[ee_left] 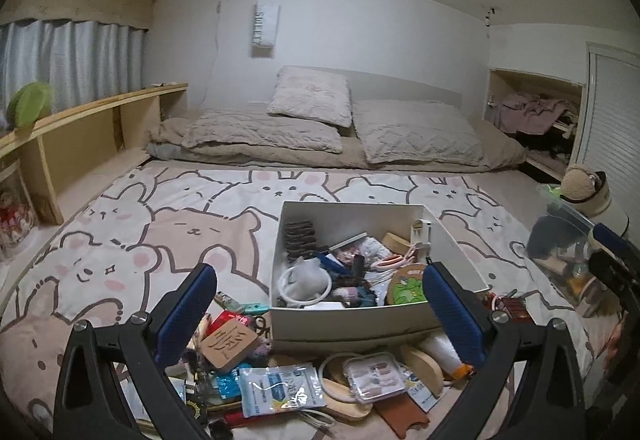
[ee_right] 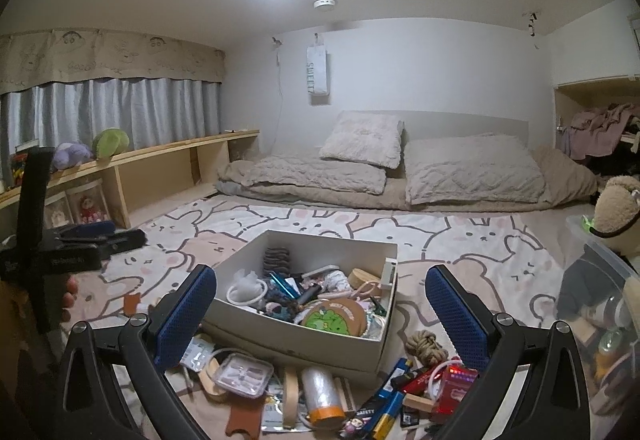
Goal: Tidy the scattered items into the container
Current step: 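Raise both open tools and back away from the box, then lower the left tool onto the white packet while the right tool lowers onto the wrapped roll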
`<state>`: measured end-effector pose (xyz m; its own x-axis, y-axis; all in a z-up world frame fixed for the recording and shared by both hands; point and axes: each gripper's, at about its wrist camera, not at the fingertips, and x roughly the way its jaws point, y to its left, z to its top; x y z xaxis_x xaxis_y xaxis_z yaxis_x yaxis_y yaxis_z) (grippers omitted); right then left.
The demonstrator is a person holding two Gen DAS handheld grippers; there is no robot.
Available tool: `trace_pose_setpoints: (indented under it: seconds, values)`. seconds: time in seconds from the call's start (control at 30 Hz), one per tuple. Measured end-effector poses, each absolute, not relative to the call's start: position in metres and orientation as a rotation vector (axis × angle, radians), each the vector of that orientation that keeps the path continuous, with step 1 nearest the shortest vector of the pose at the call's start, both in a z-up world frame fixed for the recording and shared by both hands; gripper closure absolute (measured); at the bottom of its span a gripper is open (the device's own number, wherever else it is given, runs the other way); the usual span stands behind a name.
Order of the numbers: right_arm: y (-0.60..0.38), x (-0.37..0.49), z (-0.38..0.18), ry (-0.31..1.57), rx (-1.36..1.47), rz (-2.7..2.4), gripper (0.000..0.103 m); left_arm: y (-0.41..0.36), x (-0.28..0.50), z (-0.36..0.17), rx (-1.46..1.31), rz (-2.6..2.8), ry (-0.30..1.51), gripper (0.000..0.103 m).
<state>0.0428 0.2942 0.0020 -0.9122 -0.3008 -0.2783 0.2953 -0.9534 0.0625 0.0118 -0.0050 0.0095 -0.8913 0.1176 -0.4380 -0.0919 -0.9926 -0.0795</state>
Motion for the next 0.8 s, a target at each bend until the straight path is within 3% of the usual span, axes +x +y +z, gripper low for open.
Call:
trace_pose_setpoints:
  seconds: [0.8]
  values:
    - [0.296,0.017,-0.113,-0.022,0.725,-2.765,0.0,-0.045,-0.007,-0.082,-1.072,2.938,-0.11,0.0]
